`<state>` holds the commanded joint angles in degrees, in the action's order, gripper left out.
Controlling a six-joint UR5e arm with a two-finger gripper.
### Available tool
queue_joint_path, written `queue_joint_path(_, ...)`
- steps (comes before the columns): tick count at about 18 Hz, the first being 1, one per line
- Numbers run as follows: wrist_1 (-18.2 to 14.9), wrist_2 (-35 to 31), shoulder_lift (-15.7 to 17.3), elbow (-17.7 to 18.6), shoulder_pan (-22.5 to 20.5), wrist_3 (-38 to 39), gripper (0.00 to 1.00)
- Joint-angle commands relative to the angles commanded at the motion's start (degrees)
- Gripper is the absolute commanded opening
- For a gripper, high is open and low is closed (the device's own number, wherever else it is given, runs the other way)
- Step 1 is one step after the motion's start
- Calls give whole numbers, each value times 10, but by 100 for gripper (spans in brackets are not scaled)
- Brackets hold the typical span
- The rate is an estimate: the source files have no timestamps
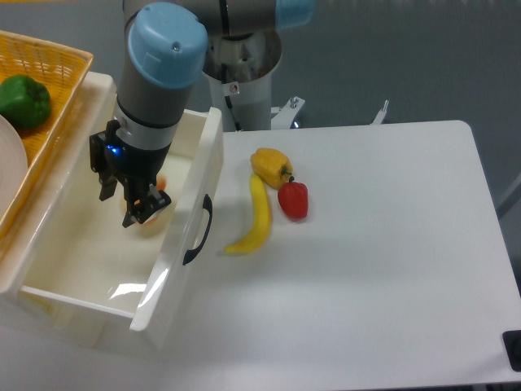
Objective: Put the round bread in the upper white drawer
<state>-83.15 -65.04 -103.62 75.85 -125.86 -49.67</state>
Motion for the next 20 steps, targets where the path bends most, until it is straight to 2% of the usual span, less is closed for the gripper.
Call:
queue_joint_path(5, 2, -11, 4, -11, -12, -2, 60)
queue_joint_path(7, 24, -13, 3, -23, -36, -3, 62)
queue_joint_path(9, 74, -15, 2, -23, -56, -2, 71)
queue_joint_path(11, 104, -38, 0, -18, -75, -3, 90)
queue_joint_path(12, 105, -62, -1, -16, -84, -4, 100)
queue_joint_path(14, 106, -98, -2, -11, -102, -6, 100)
queue_joint_path(18, 121, -105, -14, -5, -151, -10, 100)
queue_joint_path(20, 126, -106, -15, 10, -176, -18, 100)
